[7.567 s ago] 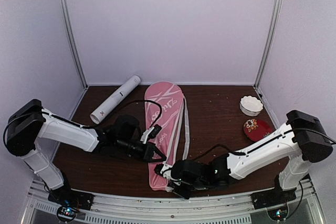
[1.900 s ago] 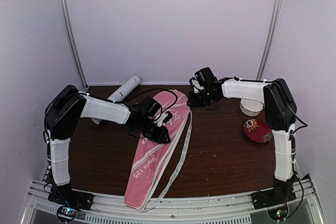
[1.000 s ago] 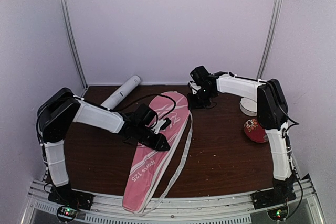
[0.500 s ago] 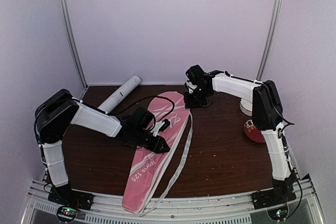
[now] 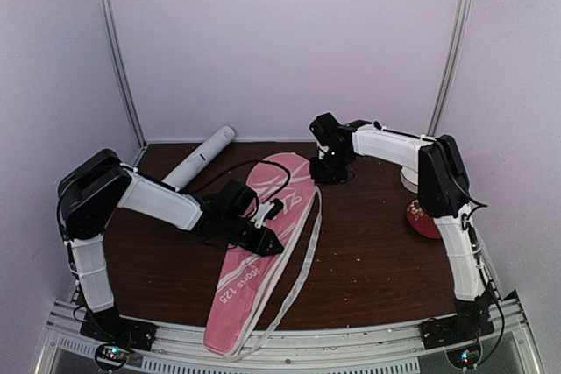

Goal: Pack up the badminton gear

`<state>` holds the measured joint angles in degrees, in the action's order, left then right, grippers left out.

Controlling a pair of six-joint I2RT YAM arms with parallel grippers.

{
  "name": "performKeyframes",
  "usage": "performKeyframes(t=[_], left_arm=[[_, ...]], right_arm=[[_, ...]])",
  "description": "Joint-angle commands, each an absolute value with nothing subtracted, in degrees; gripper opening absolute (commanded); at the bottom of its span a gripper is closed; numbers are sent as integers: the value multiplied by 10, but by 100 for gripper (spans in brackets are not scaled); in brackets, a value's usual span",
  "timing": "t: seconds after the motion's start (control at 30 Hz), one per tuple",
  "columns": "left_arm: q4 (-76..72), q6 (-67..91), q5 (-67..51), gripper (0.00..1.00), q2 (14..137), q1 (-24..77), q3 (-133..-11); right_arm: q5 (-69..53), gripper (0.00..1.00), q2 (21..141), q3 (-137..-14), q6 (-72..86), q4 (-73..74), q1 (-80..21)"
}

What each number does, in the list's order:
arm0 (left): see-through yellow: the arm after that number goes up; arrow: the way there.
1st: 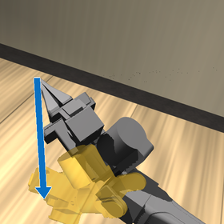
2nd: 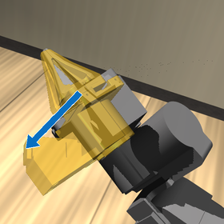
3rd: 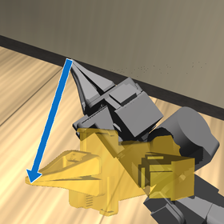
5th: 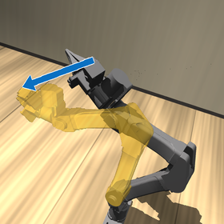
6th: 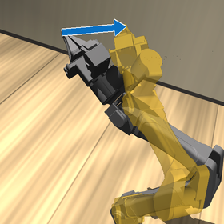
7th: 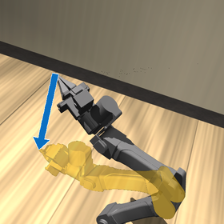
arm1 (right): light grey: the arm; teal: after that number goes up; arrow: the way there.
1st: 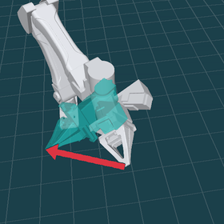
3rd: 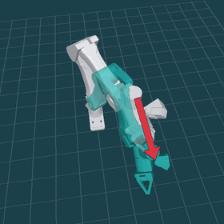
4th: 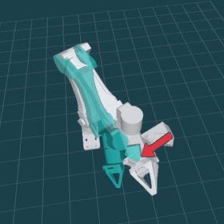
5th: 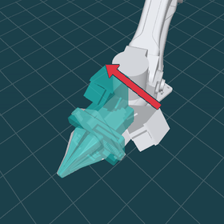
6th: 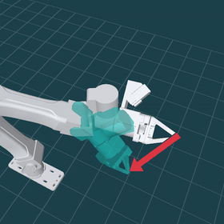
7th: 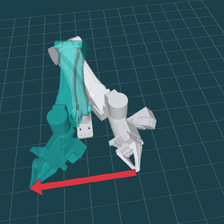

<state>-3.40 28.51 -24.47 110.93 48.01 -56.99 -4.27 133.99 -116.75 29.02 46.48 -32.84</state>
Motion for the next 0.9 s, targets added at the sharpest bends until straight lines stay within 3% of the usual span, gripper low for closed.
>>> performKeyframes(t=[0.0,0.57,0.87], left_arm=[[81,298,-256,22,1143,492,-529],[59,300,-261,22,1143,492,-513],[53,306,-263,22,1147,492,-515]], right_arm=[[-9,26,1349,-1174,321,460,-332],[-11,25,1416,-1265,311,496,-334],[0,20,1379,-1206,307,466,-336]])
